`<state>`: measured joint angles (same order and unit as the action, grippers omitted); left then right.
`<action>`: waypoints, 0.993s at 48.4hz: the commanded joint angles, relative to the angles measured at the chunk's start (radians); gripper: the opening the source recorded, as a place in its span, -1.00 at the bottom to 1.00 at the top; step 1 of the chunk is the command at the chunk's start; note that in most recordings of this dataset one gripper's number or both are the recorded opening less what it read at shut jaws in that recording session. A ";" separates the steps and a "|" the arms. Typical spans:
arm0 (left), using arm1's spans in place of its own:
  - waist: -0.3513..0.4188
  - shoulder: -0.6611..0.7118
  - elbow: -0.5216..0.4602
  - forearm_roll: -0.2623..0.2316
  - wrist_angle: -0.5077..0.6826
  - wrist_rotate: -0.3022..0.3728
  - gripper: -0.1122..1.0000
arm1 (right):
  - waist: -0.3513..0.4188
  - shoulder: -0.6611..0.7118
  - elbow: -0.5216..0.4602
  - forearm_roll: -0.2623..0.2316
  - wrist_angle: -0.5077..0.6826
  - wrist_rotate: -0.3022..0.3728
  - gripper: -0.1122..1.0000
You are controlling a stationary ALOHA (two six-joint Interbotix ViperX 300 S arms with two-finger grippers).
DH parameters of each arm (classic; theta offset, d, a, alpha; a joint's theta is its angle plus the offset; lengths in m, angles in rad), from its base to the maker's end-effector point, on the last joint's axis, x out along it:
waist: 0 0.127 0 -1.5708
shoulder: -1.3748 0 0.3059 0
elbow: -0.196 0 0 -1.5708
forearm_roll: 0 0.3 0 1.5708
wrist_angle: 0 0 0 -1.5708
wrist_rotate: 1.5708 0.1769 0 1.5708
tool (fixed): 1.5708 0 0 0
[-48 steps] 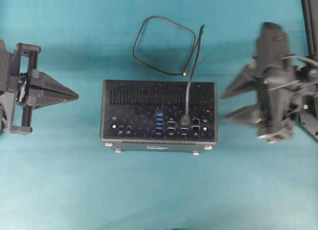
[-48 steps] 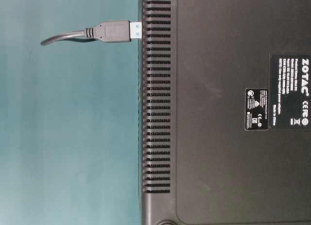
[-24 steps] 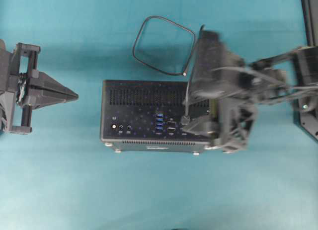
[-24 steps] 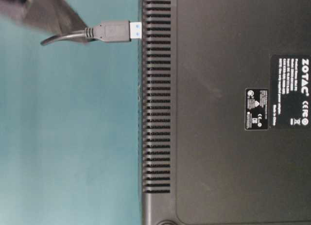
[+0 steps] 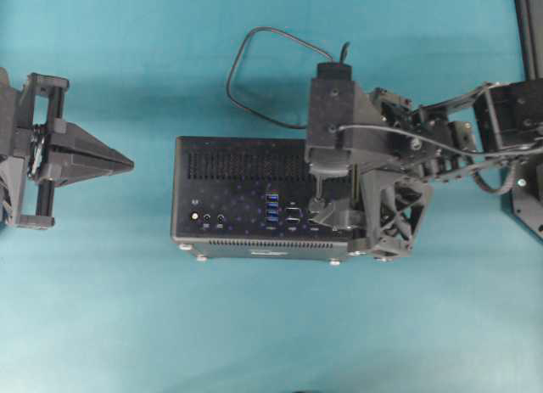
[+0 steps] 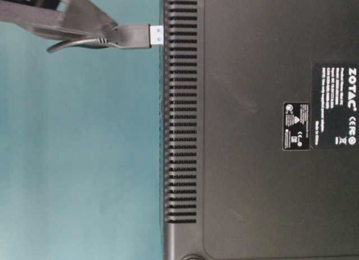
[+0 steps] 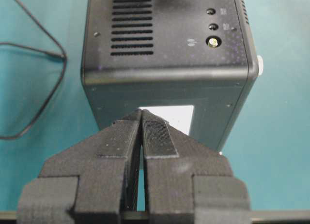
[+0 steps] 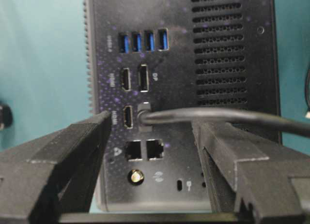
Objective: Insert the USB into the PC box with both arms.
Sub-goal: 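Move the right gripper over the PC box toward the black USB cable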
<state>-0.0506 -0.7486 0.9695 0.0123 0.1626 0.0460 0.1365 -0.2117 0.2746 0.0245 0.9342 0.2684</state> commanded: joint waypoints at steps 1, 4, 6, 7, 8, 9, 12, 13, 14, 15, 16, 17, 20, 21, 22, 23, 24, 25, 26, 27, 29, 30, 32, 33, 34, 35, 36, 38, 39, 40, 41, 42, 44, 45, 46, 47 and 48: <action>0.000 -0.002 -0.026 0.003 -0.005 -0.002 -0.79 | -0.003 -0.003 -0.028 -0.002 -0.005 0.011 0.49; 0.002 -0.002 -0.026 0.002 -0.005 -0.002 -0.79 | -0.003 0.003 -0.028 -0.002 -0.005 0.011 0.49; 0.002 -0.003 -0.026 0.002 -0.005 -0.002 -0.79 | -0.003 0.005 -0.028 -0.002 -0.003 0.011 0.49; 0.000 -0.003 -0.026 0.002 -0.006 -0.002 -0.79 | -0.003 0.005 -0.028 -0.003 -0.005 0.011 0.49; 0.002 -0.003 -0.026 0.002 -0.005 -0.003 -0.79 | -0.003 0.008 -0.026 -0.002 -0.003 0.011 0.49; 0.000 -0.003 -0.026 0.003 -0.005 -0.003 -0.79 | -0.003 0.008 -0.026 -0.003 -0.005 0.011 0.49; 0.000 -0.003 -0.026 0.002 -0.005 -0.003 -0.79 | -0.003 0.009 -0.026 -0.003 -0.003 0.011 0.48; 0.000 -0.003 -0.026 0.002 -0.005 -0.003 -0.79 | -0.003 0.011 -0.026 -0.003 -0.003 0.011 0.48; 0.000 -0.003 -0.026 0.003 -0.005 -0.003 -0.79 | -0.003 0.011 -0.026 -0.002 -0.005 0.011 0.47; 0.000 -0.003 -0.026 0.002 -0.005 -0.003 -0.79 | -0.003 0.011 -0.026 -0.003 -0.005 0.009 0.46; 0.000 -0.003 -0.026 0.003 -0.005 -0.003 -0.79 | -0.003 0.011 -0.026 -0.002 -0.005 0.009 0.45; 0.000 -0.003 -0.026 0.003 -0.005 -0.003 -0.79 | -0.003 0.011 -0.028 -0.002 -0.003 0.009 0.44; 0.000 -0.003 -0.026 0.002 -0.005 -0.003 -0.79 | -0.003 0.011 -0.028 -0.002 -0.003 0.009 0.38; 0.000 -0.003 -0.026 0.003 -0.005 -0.003 -0.79 | -0.003 0.011 -0.028 -0.003 -0.005 0.009 0.37; 0.000 -0.003 -0.026 0.002 -0.005 -0.003 -0.79 | -0.003 0.011 -0.028 -0.002 -0.003 0.009 0.34; 0.002 -0.003 -0.026 0.003 -0.005 -0.003 -0.79 | -0.003 0.012 -0.026 -0.003 -0.005 0.009 0.32; 0.000 -0.005 -0.026 0.003 -0.005 -0.003 -0.79 | -0.003 0.011 -0.026 -0.002 -0.005 0.008 0.29; 0.000 -0.003 -0.026 0.003 -0.005 -0.003 -0.79 | -0.002 0.011 -0.026 -0.002 -0.006 0.008 0.26; 0.002 -0.003 -0.026 0.003 -0.005 -0.003 -0.79 | -0.002 0.011 -0.026 -0.003 -0.008 0.008 0.24; 0.000 -0.003 -0.026 0.003 -0.005 -0.003 -0.79 | -0.002 0.011 -0.026 -0.002 -0.008 0.008 0.21; 0.000 -0.003 -0.026 0.003 -0.006 -0.003 -0.79 | -0.002 0.011 -0.026 -0.002 -0.008 0.008 0.15; 0.000 -0.003 -0.026 0.002 -0.005 -0.003 -0.79 | 0.000 0.011 -0.028 -0.003 -0.008 0.008 0.13; 0.000 -0.003 -0.026 0.003 -0.006 -0.003 -0.79 | 0.000 0.011 -0.026 -0.002 -0.008 0.006 0.08; 0.000 -0.003 -0.026 0.002 -0.005 -0.003 -0.79 | 0.002 0.011 -0.026 -0.002 -0.008 0.006 0.06; 0.000 -0.003 -0.026 0.002 -0.005 -0.003 -0.79 | 0.002 0.011 -0.026 -0.002 -0.008 0.006 0.03; 0.000 -0.003 -0.026 0.003 -0.005 -0.003 -0.79 | 0.002 0.011 -0.025 -0.002 -0.008 0.006 0.00; 0.000 -0.005 -0.026 0.003 -0.005 -0.003 -0.79 | 0.002 0.011 -0.023 -0.002 -0.008 0.006 -0.03; 0.000 -0.003 -0.026 0.003 -0.005 -0.003 -0.79 | 0.002 0.011 -0.021 -0.003 -0.008 0.005 -0.08; 0.000 -0.003 -0.026 0.003 -0.006 -0.003 -0.79 | 0.002 0.011 -0.021 -0.002 -0.008 0.005 -0.11; 0.000 -0.005 -0.026 0.003 -0.005 -0.003 -0.79 | 0.002 0.012 -0.020 -0.003 -0.008 0.005 -0.15; 0.000 -0.003 -0.026 0.003 -0.005 -0.003 -0.79 | 0.003 0.011 -0.020 -0.002 -0.008 0.003 -0.19; 0.000 -0.005 -0.026 0.003 -0.005 -0.003 -0.79 | 0.003 0.011 -0.018 -0.002 -0.008 0.005 -0.22; 0.000 -0.005 -0.026 0.003 -0.005 -0.003 -0.79 | 0.003 0.011 -0.017 -0.002 -0.008 0.005 -0.28; 0.000 -0.005 -0.026 0.003 -0.006 -0.003 -0.79 | 0.003 0.011 -0.017 -0.002 -0.006 0.005 -0.31; 0.000 -0.005 -0.028 0.002 -0.006 -0.003 -0.79 | 0.003 0.011 -0.015 -0.002 -0.005 0.005 -0.35; 0.000 -0.005 -0.028 0.002 -0.006 -0.003 -0.79 | 0.003 0.012 -0.017 -0.002 -0.005 0.005 -0.38; 0.000 -0.005 -0.026 0.003 -0.006 -0.005 -0.79 | 0.003 0.011 -0.015 -0.003 -0.005 0.005 -0.41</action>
<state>-0.0506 -0.7501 0.9695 0.0123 0.1626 0.0430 0.1427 -0.1887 0.2746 0.0261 0.9311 0.2684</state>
